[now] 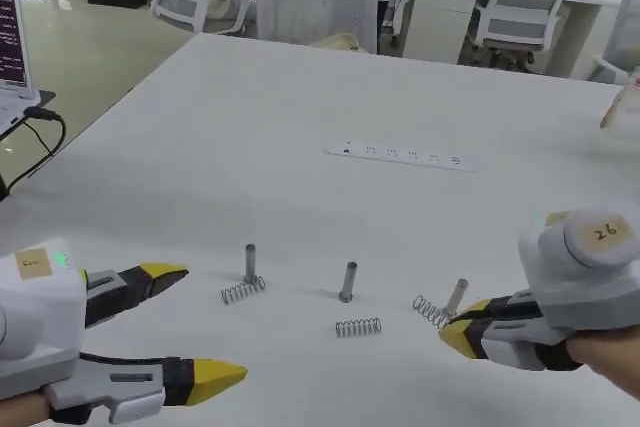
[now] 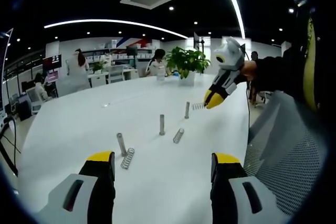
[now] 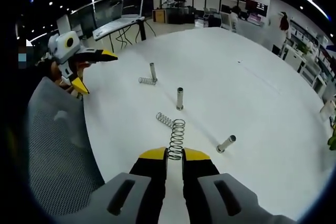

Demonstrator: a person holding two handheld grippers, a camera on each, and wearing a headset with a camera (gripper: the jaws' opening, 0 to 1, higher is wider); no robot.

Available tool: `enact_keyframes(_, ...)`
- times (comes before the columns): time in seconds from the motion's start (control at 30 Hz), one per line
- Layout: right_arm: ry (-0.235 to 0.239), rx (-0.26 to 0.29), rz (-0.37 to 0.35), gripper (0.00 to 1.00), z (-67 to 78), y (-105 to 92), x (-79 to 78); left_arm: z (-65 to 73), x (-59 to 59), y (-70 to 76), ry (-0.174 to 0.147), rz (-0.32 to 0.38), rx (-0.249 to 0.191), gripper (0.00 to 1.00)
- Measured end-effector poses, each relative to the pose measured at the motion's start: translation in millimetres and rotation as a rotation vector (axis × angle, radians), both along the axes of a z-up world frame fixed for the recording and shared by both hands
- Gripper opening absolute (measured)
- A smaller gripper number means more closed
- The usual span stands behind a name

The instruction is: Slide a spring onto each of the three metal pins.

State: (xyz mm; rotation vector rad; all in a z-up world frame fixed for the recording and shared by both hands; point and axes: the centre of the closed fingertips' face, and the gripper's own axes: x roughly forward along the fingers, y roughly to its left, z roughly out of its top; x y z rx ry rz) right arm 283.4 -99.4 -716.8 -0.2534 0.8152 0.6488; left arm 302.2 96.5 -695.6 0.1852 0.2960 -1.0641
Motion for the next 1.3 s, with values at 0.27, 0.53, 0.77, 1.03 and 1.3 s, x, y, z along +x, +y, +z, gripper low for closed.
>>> enact_keyframes(0.27,-0.018,0.021,0.092,0.08,16.9,31.8,1.4,6.8,-7.2,-11.6,-0.012,-0.07,0.012,0.67)
enact_keyframes(0.53,-0.023,0.024,0.17,0.08,28.1,50.9,2.0,13.3,-11.1,-24.5,-0.019,-0.135,0.019,0.64)
enact_keyframes(0.77,-0.007,0.024,0.25,0.08,32.6,72.7,-3.2,25.7,-10.4,-39.7,-0.042,-0.188,-0.001,0.6)
enact_keyframes(1.03,-0.001,0.023,0.306,0.08,36.5,86.0,-6.2,31.0,-15.7,-61.9,-0.077,-0.261,0.001,0.54)
enact_keyframes(1.3,0.03,0.039,0.326,0.08,39.4,93.8,-12.5,23.4,-20.8,-70.7,-0.096,-0.306,0.027,0.47)
